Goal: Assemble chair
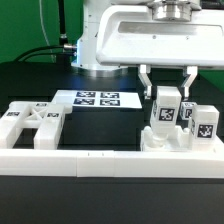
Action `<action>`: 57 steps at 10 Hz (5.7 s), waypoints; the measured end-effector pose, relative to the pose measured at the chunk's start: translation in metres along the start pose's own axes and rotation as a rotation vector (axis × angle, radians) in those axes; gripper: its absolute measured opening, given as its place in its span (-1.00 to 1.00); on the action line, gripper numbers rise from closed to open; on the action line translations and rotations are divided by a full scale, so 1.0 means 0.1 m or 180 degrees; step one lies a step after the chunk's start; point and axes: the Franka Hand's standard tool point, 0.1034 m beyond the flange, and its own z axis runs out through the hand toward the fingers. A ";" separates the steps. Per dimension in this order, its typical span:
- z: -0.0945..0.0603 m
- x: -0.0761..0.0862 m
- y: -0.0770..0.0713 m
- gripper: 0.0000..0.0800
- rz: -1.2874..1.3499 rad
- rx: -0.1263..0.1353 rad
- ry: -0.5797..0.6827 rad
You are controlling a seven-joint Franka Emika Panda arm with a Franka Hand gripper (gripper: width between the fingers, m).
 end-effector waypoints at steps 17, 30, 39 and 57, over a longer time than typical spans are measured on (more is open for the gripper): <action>0.12 -0.17 0.00 -0.28 -0.0080 -0.0055 0.0284; -0.09 0.06 0.27 0.62 -0.0223 -0.0056 0.0119; 0.07 -0.10 0.12 0.62 -0.0192 0.0065 -0.1234; 0.09 -0.12 0.00 -0.28 0.3202 -0.0543 -0.1068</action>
Offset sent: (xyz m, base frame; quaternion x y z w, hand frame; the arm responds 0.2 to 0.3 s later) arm -0.0026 -0.0061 -0.0027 -0.0042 0.0036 -0.0148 0.9999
